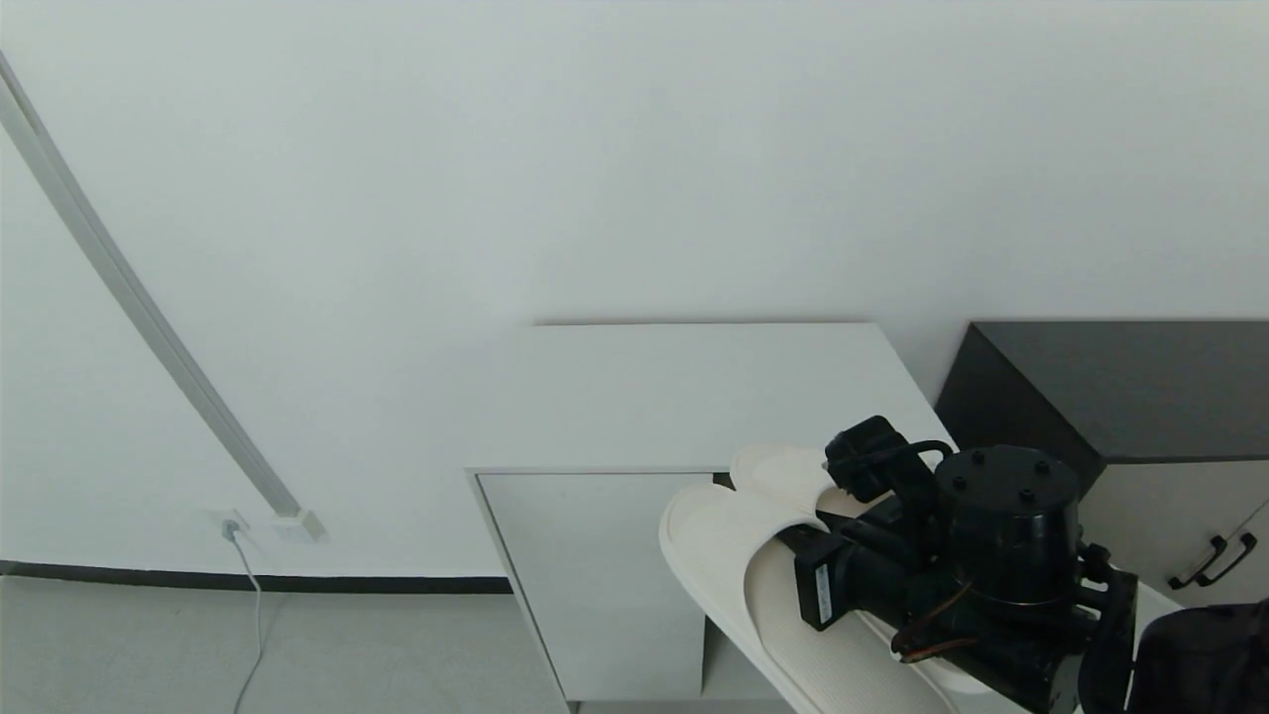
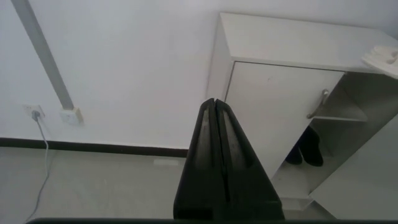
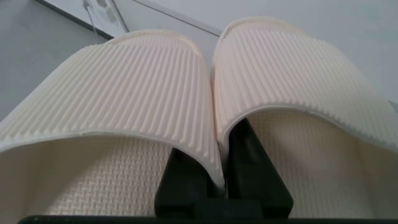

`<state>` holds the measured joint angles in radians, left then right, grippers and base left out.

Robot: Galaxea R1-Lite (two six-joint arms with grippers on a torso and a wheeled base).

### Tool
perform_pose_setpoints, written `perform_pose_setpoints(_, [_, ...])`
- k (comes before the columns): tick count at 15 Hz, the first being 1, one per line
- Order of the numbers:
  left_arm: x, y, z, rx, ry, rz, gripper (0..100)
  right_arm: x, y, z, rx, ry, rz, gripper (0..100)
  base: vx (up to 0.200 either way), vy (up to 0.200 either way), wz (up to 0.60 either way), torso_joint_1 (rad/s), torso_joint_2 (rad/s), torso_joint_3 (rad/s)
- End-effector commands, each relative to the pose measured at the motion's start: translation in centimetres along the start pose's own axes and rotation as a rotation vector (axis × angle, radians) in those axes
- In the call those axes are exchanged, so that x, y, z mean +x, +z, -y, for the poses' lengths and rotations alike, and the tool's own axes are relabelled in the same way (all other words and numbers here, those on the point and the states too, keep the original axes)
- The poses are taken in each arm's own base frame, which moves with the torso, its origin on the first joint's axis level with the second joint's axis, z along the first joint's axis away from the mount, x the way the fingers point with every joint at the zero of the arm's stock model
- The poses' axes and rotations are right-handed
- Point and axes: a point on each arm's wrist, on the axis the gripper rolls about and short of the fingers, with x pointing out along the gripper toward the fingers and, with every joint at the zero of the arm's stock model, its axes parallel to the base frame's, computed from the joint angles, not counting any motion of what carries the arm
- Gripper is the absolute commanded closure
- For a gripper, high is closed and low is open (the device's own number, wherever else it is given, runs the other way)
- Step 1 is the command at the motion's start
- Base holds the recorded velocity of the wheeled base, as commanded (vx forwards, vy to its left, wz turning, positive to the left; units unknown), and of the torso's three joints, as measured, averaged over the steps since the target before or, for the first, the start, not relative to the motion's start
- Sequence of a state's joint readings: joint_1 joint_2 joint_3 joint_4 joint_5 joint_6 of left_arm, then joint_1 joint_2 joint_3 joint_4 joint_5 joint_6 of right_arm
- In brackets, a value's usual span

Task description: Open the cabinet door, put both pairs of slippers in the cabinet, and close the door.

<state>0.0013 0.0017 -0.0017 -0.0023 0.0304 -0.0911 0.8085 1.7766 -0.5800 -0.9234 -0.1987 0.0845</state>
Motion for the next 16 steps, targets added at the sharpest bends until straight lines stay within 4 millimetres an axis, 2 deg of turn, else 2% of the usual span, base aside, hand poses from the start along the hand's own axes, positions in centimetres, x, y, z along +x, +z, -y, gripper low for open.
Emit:
perform_pose_setpoints(1, [0.0, 0.0, 0.0, -0.001, 0.0, 0.001, 100, 0.03, -0.02, 0.0, 0.0, -0.001, 0.0, 100, 0.0, -0.2, 0.0, 0.007, 0.0, 0.002])
perform_pose_setpoints(4, [0.0, 0.0, 0.0, -0.001, 0.0, 0.001, 100, -0.04, -0.22, 0.08, -0.001, -0.003, -0.007, 100, 0.0, -0.2, 0.0, 0.004, 0.0, 0.002])
perform_pose_setpoints(16, [0.0, 0.0, 0.0, -0.001, 0.0, 0.001, 100, -0.26, -0.61, 0.15, -0.009, -0.003, -0.009, 100, 0.0, 0.0, 0.0, 0.0, 0.0, 0.0])
